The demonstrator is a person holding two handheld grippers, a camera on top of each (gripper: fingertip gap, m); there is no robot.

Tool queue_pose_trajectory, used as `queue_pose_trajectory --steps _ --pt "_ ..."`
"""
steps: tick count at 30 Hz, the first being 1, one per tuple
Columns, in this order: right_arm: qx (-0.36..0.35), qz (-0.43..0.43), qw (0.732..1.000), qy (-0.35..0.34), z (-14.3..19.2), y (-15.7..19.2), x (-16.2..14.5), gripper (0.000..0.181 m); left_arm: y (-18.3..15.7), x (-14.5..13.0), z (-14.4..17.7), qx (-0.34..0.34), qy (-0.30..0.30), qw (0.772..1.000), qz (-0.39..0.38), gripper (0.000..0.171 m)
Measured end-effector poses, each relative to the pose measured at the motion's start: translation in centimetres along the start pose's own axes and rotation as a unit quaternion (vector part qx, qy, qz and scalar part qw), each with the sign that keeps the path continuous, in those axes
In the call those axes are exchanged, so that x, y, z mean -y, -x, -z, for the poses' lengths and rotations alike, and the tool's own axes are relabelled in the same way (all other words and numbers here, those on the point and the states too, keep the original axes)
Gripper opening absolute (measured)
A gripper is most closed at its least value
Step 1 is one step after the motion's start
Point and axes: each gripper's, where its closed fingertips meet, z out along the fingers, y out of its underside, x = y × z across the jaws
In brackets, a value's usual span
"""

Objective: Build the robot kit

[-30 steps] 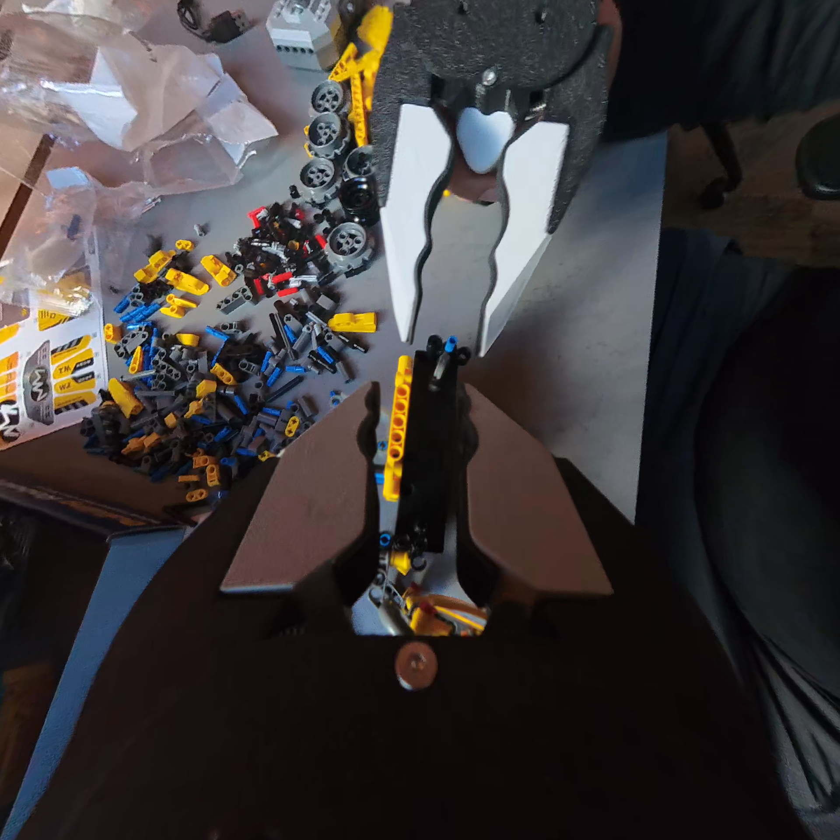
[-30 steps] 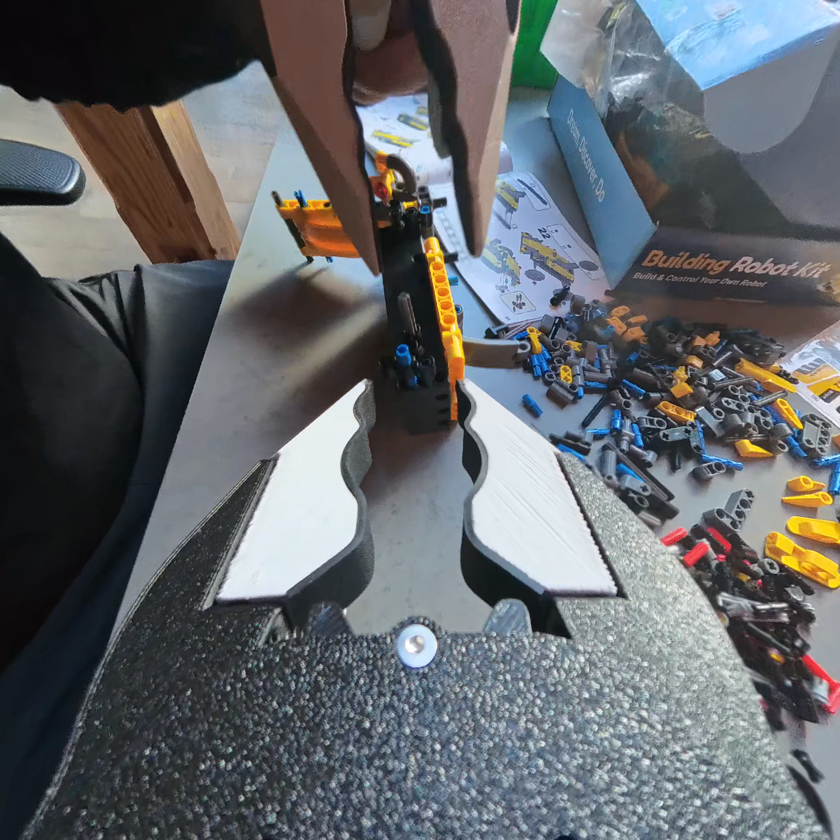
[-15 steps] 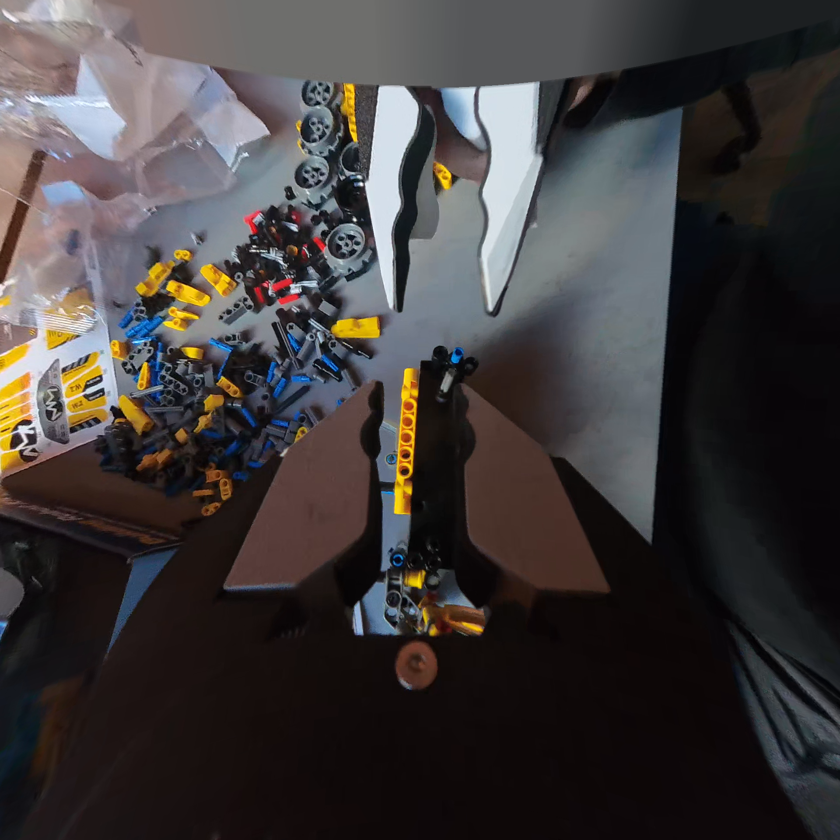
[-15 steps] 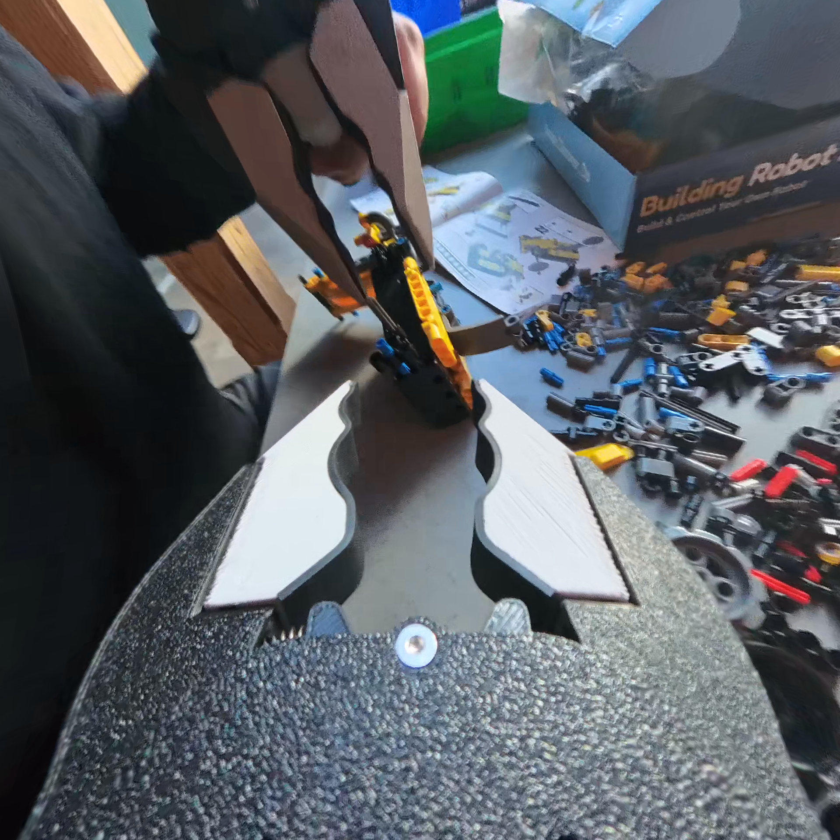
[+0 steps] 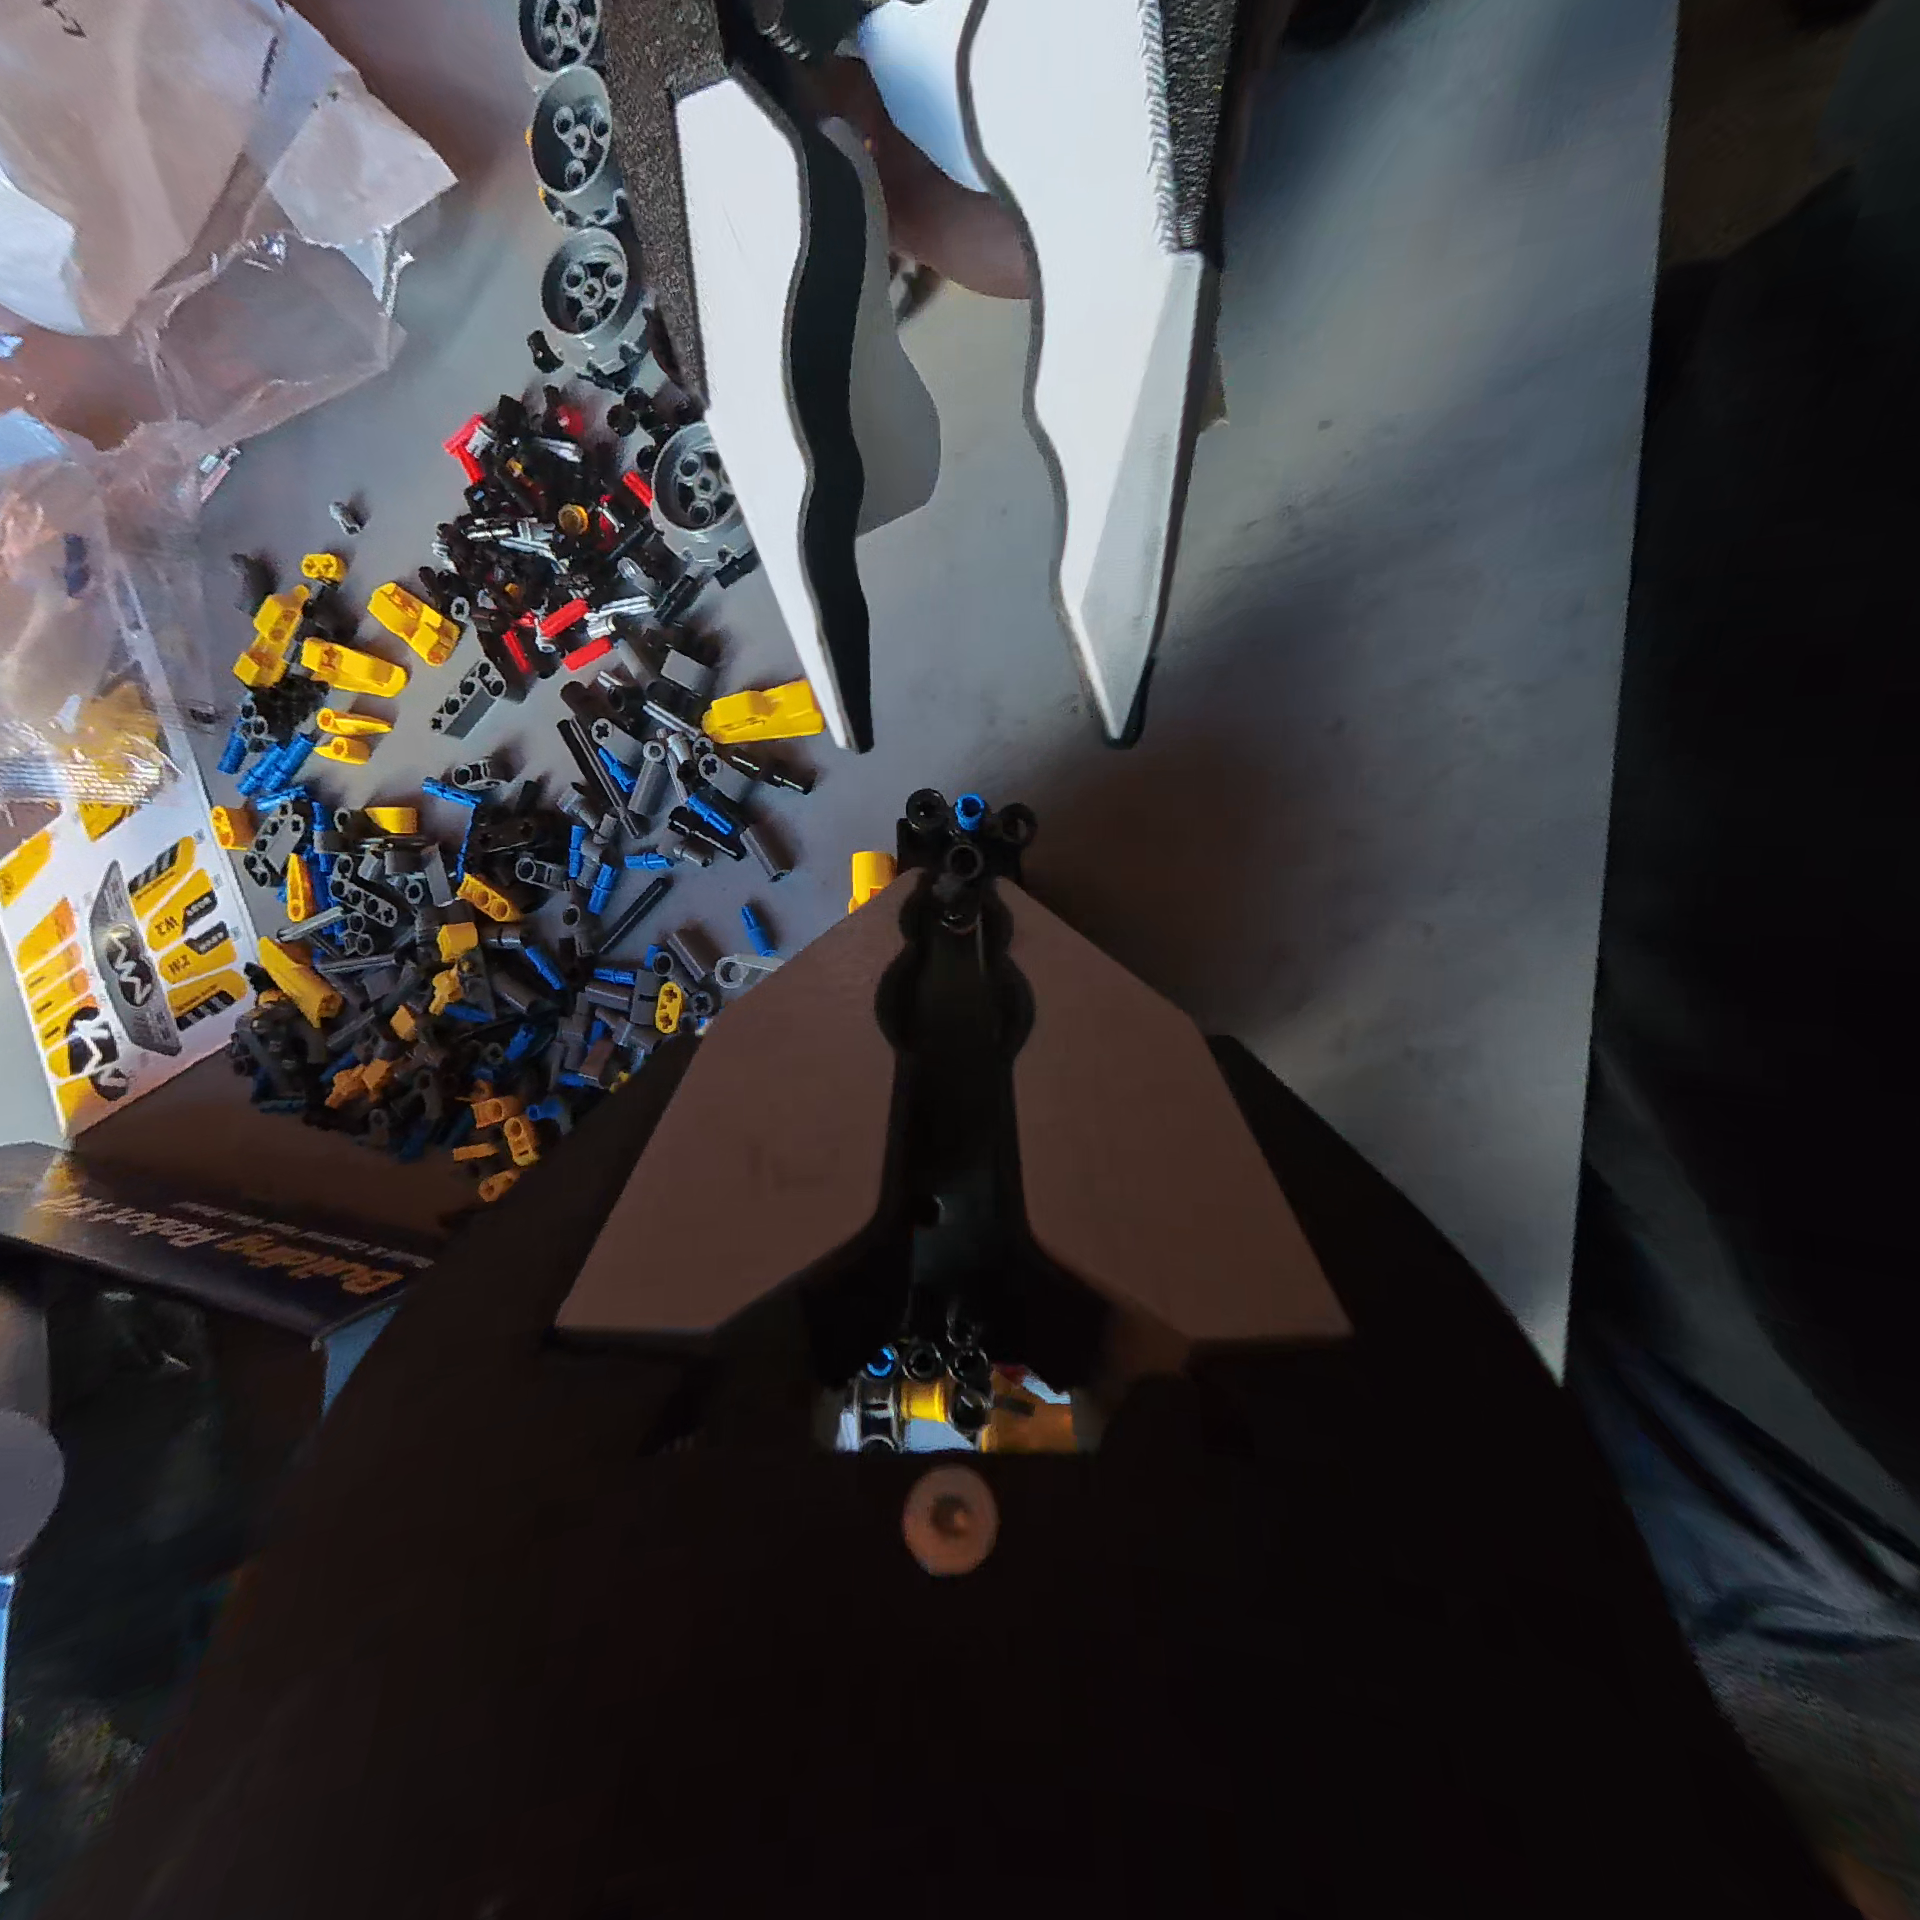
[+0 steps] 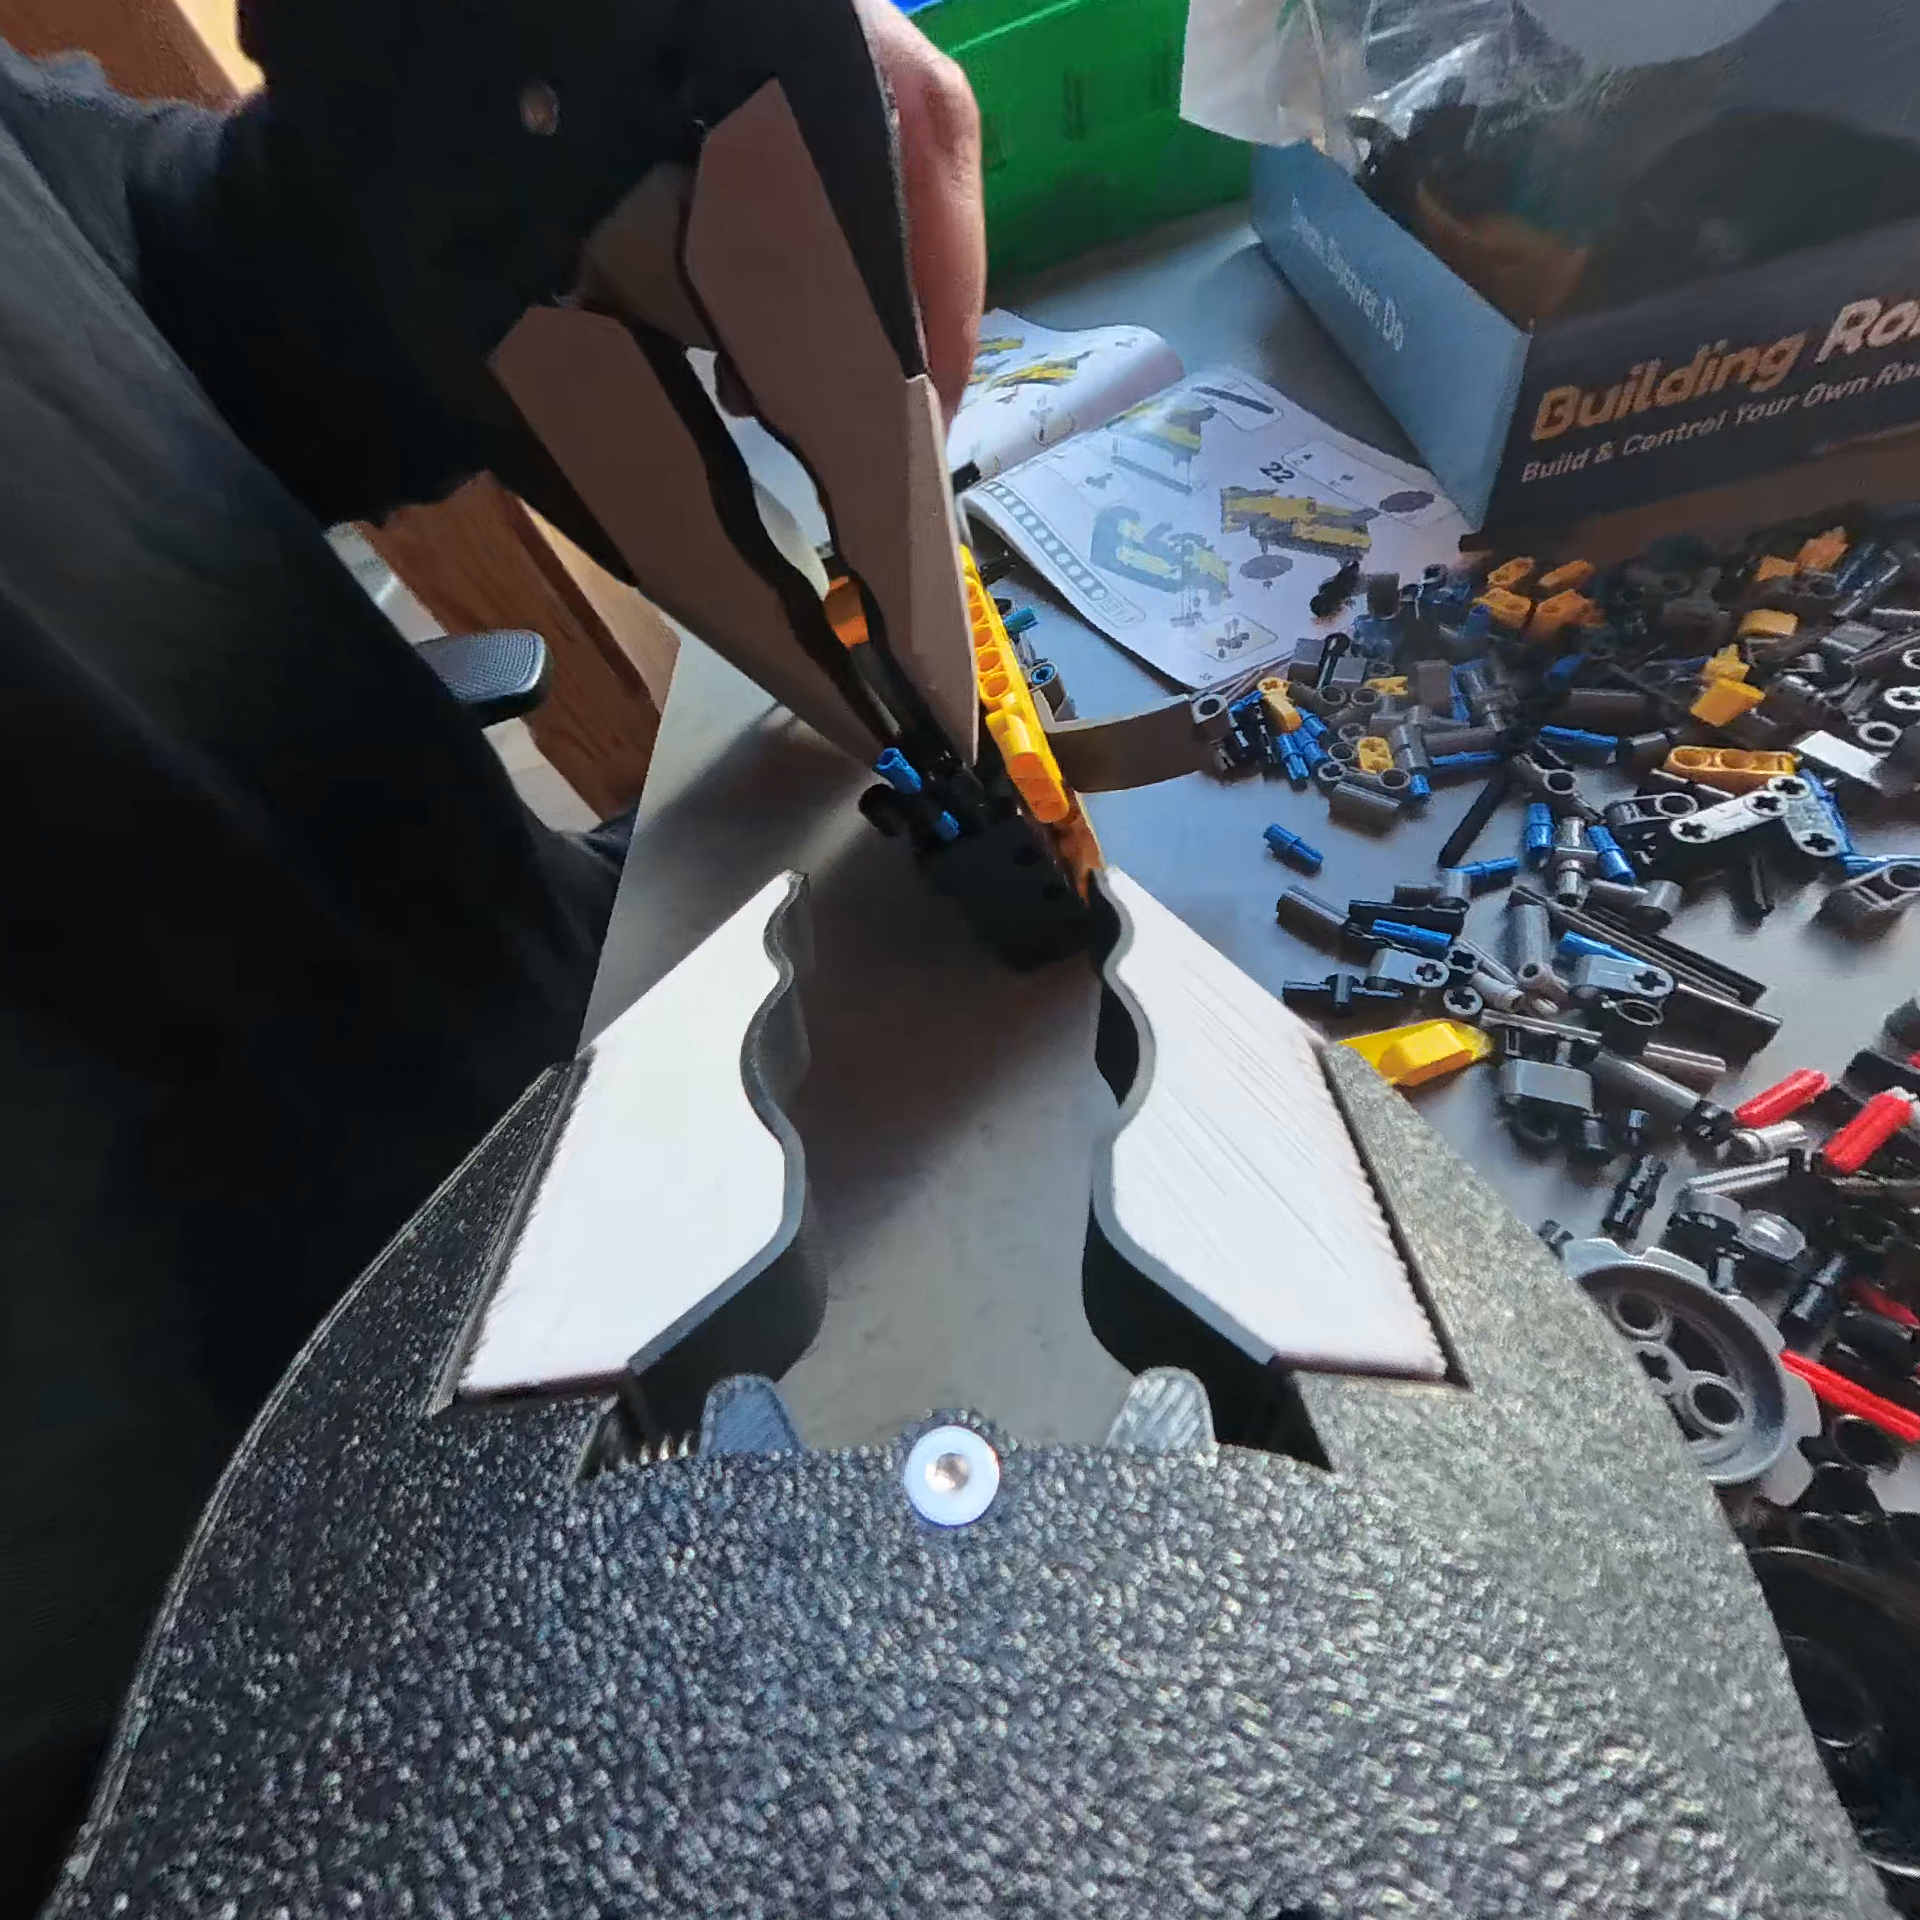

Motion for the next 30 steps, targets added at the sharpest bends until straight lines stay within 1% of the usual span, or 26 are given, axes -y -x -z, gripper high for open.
queue_pose_trajectory --steps 3,9,13,17,21,22,24,25,26,27,28,29,30 --pt "-0.001 0.008 1.000 -0.007 0.0 -0.1 0.3 0.054 0.0 -0.1 0.0 0.004 -0.003 0.999 0.036 0.005" --pt "-0.013 0.017 0.999 0.036 -1.0 -0.7 -0.6 0.053 0.3 -0.4 0.0 0.030 -0.004 0.994 0.108 0.004" --pt "-0.008 0.033 0.998 0.053 -1.5 -0.7 -0.8 0.055 0.3 -0.4 0.1 0.051 -0.020 0.992 0.111 0.004" --pt "0.005 0.051 0.998 0.029 -1.7 -0.2 0.2 0.055 0.2 -0.7 0.3 0.057 -0.014 0.993 0.103 0.005" --pt "0.028 -0.005 1.000 -0.004 -1.0 -0.2 1.7 0.056 0.5 -0.7 0.2 0.051 -0.017 0.992 0.113 0.005" --pt "0.031 -0.025 0.999 -0.015 -0.6 -0.4 2.1 0.049 0.6 -0.7 0.2 0.051 -0.020 0.992 0.116 0.005" --pt "0.032 -0.081 0.996 -0.025 -0.1 -1.2 2.6 0.027 0.7 -0.7 0.1 0.049 -0.024 0.991 0.122 0.005" --pt "0.037 -0.113 0.993 -0.021 0.0 -1.6 2.6 0.023 0.8 -0.7 0.1 0.050 -0.024 0.991 0.120 0.005" --pt "0.044 -0.138 0.989 -0.017 -0.1 -1.7 2.5 0.030 0.9 -0.7 0.1 0.054 -0.024 0.991 0.118 0.005" --pt "0.050 -0.155 0.987 -0.013 -0.2 -1.7 2.5 0.046 0.9 -0.6 0.0 0.057 -0.024 0.991 0.116 0.005" --pt "0.052 -0.166 0.985 -0.003 -0.5 -1.6 2.4 0.045 1.0 -0.6 0.0 0.060 -0.025 0.991 0.115 0.005" --pt "0.044 -0.173 0.984 0.012 -0.9 -1.7 2.1 0.040 1.0 -0.6 0.0 0.062 -0.025 0.991 0.114 0.005" --pt "0.033 -0.181 0.983 0.027 -1.2 -1.9 1.8 0.041 1.0 -0.6 0.0 0.063 -0.027 0.991 0.113 0.004"
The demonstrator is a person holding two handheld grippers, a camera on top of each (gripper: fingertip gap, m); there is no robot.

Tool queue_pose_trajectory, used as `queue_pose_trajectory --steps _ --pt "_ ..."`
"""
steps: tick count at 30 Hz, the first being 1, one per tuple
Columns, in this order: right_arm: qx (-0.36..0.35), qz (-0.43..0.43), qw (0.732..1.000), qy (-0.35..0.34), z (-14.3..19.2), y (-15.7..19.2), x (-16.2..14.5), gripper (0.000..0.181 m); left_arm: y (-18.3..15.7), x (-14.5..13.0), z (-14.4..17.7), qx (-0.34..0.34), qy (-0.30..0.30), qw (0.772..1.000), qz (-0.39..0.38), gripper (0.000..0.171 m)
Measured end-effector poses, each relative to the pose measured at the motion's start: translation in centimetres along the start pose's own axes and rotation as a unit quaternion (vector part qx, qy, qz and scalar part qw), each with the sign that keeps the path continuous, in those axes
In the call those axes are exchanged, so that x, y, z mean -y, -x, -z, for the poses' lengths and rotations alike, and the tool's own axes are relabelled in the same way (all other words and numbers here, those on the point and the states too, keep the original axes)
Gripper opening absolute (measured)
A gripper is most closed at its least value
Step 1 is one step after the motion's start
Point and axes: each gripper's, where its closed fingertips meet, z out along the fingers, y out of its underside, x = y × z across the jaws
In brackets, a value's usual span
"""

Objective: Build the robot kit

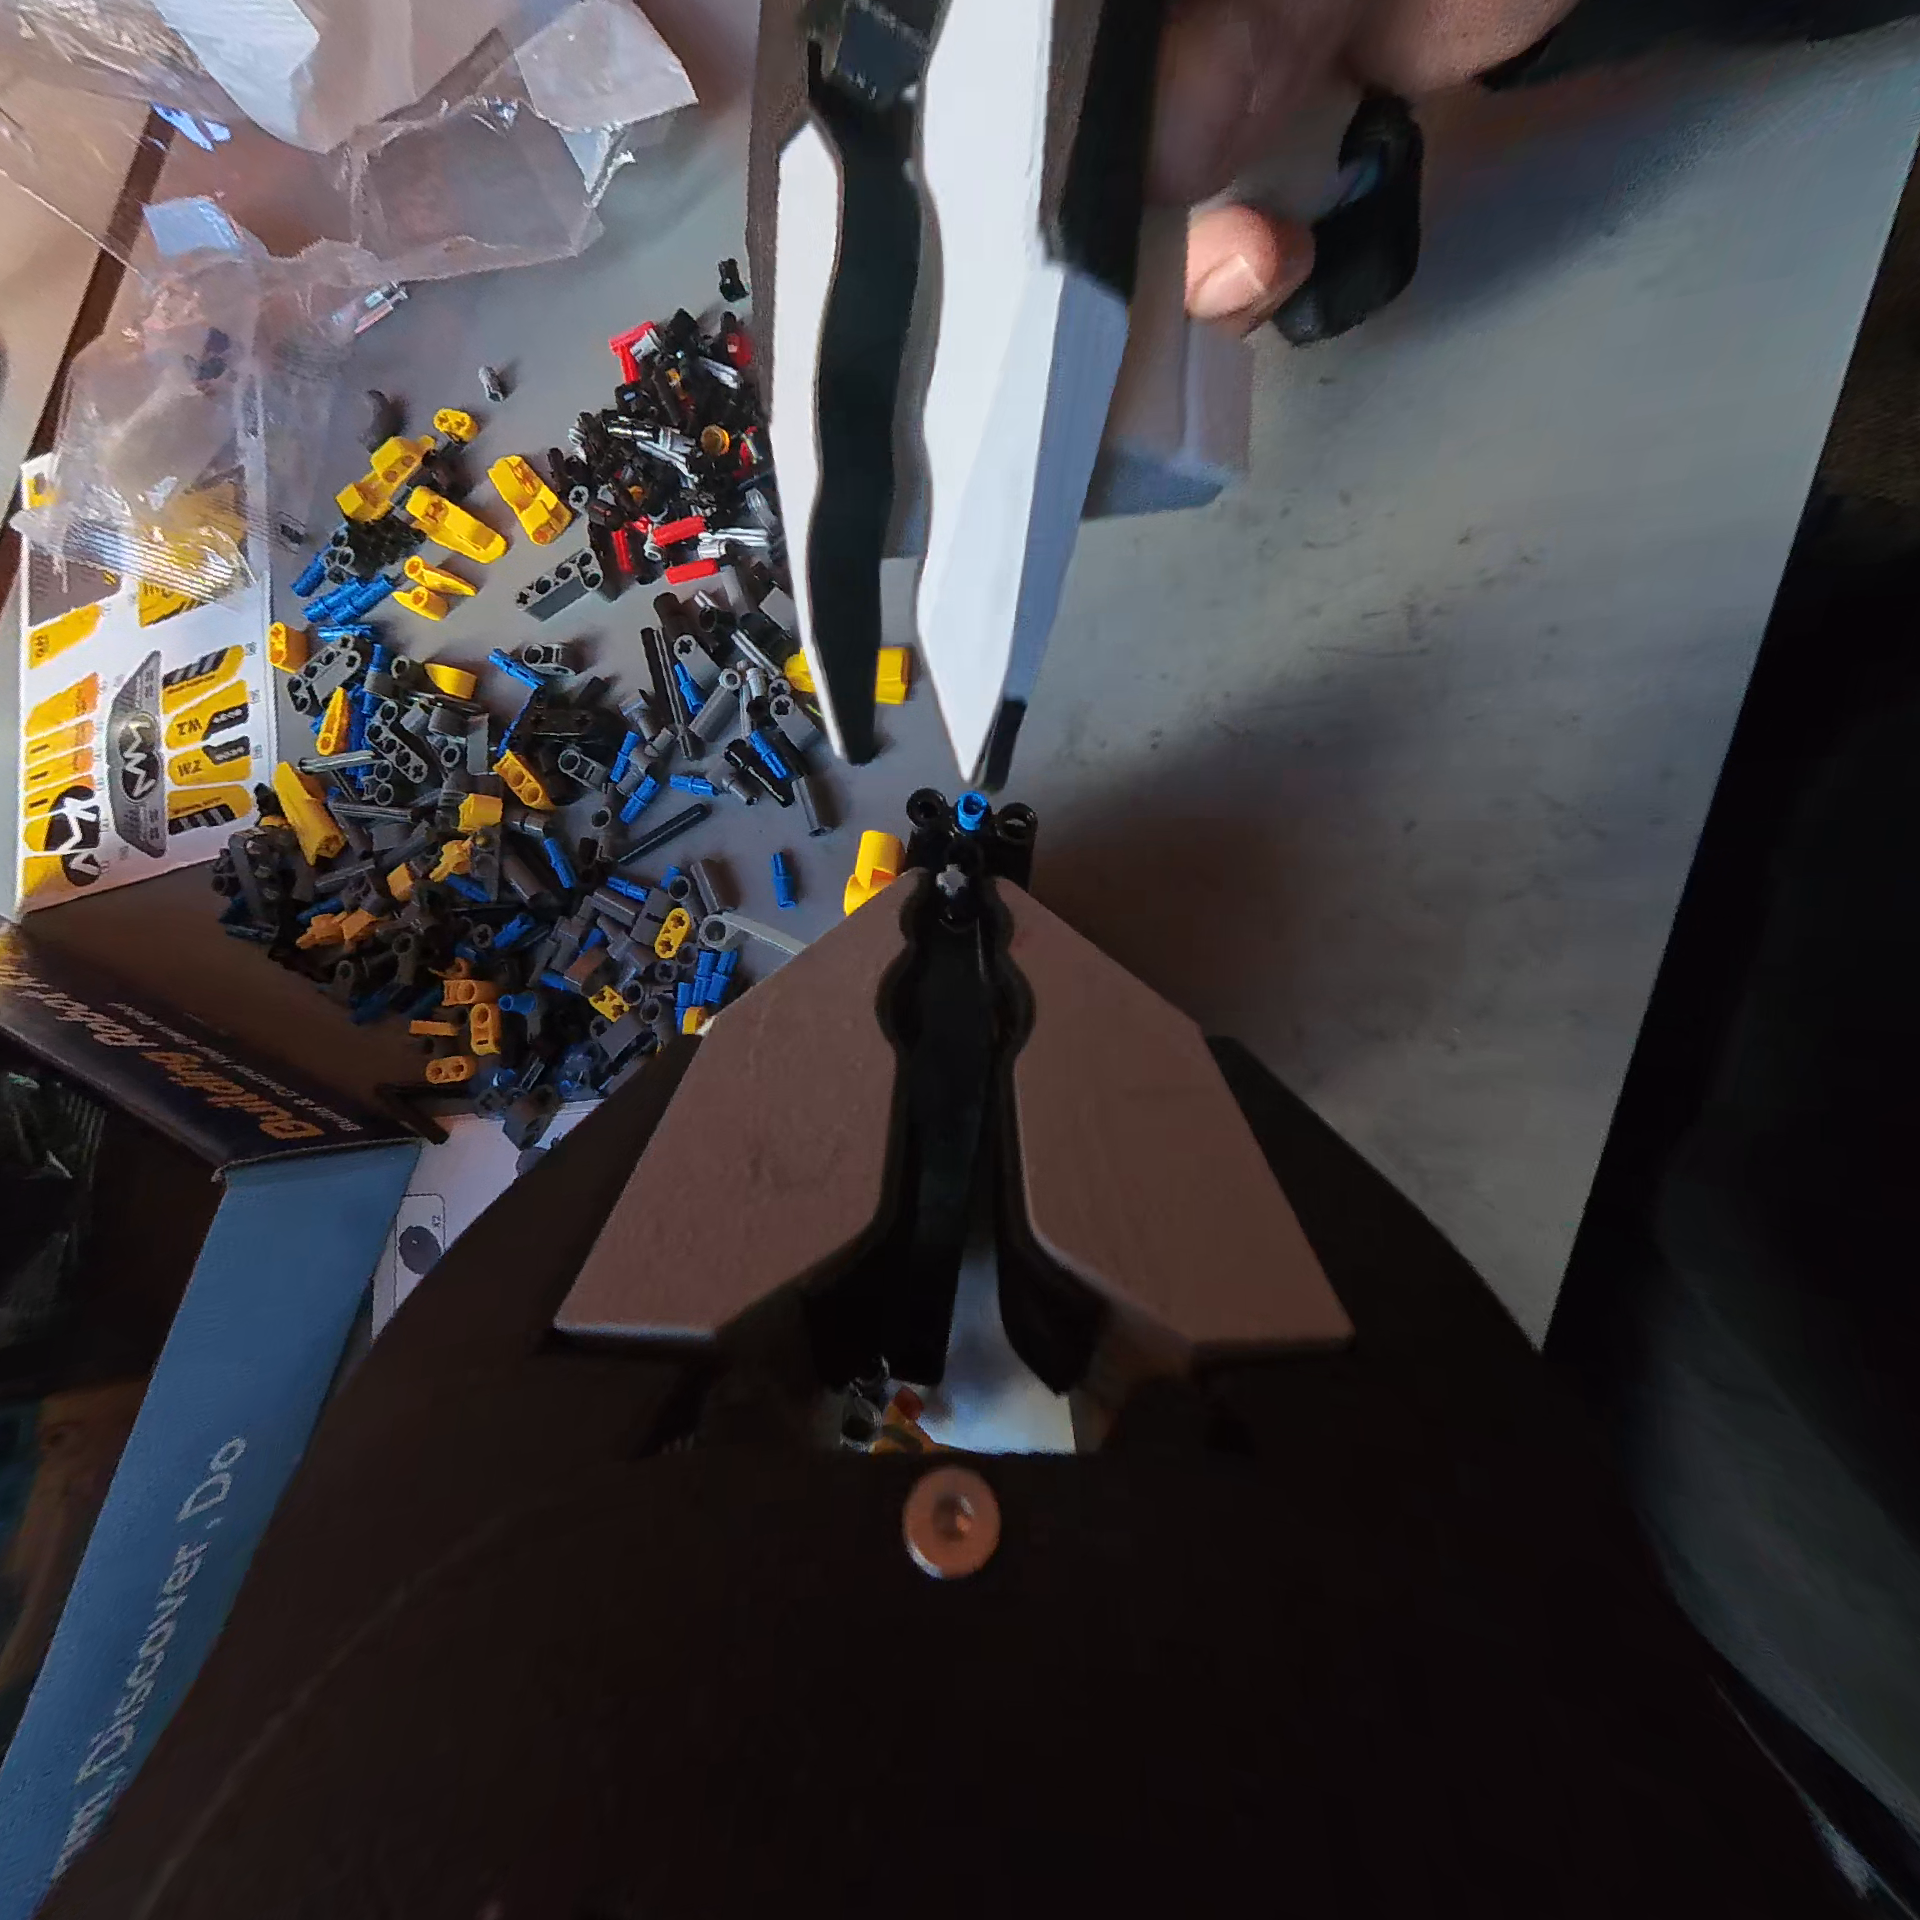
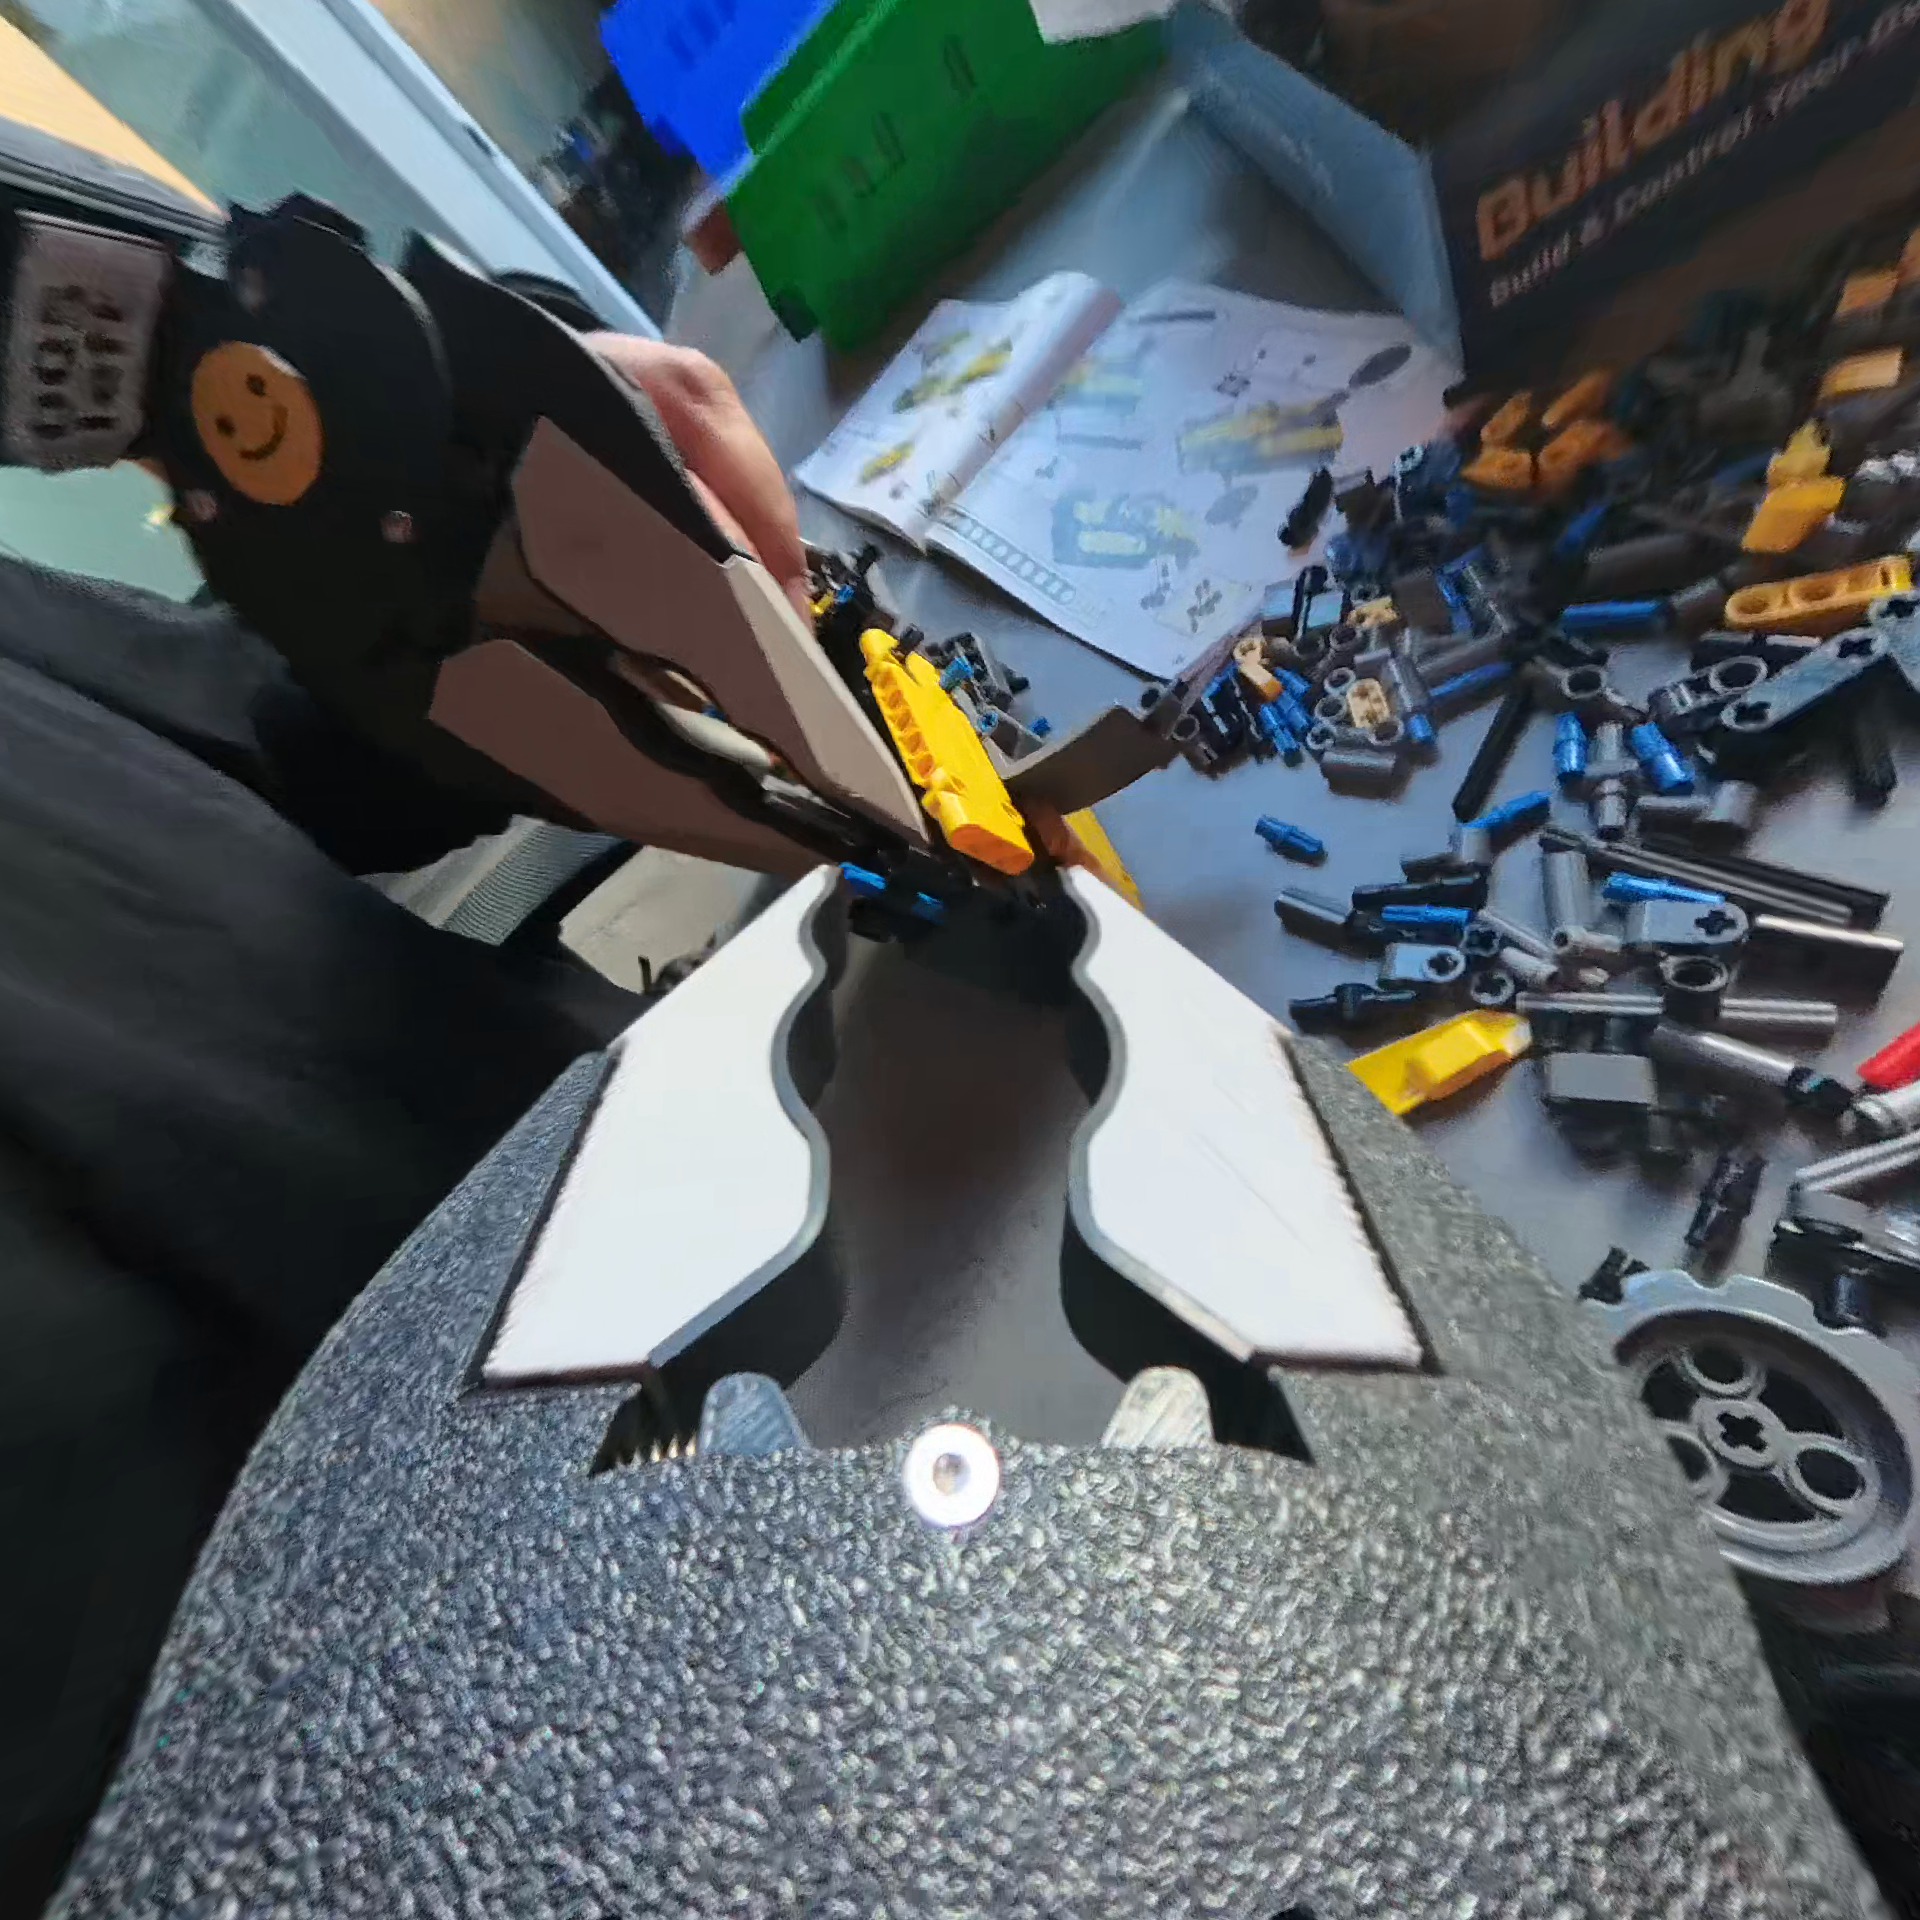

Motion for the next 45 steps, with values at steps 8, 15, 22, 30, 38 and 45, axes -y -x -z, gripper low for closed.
queue_pose_trajectory --steps 8,15,22,30,38,45 --pt "-0.020 0.118 0.993 0.014 0.0 2.3 0.8 0.025 0.3 0.1 -0.1 0.006 -0.005 1.000 0.005 0.004" --pt "-0.086 0.247 0.965 0.025 0.5 2.4 0.6 0.037 0.5 0.2 -0.2 0.011 -0.010 1.000 0.008 0.004" --pt "-0.078 0.270 0.959 0.029 -1.4 -0.7 -1.4 0.071 0.3 0.2 -0.2 0.014 -0.013 1.000 -0.001 0.005" --pt "-0.086 0.311 0.942 0.097 -3.3 0.9 -4.2 0.031 -1.9 -0.2 0.8 -0.027 -0.017 0.999 -0.026 0.004" --pt "0.060 0.331 0.901 0.274 2.8 5.7 -1.4 0.028 -4.0 -0.5 1.7 -0.039 -0.046 0.997 -0.049 0.005" --pt "0.063 0.333 0.865 0.369 1.2 7.6 1.2 0.032 -4.1 -0.5 1.7 -0.034 -0.053 0.997 -0.052 0.005"
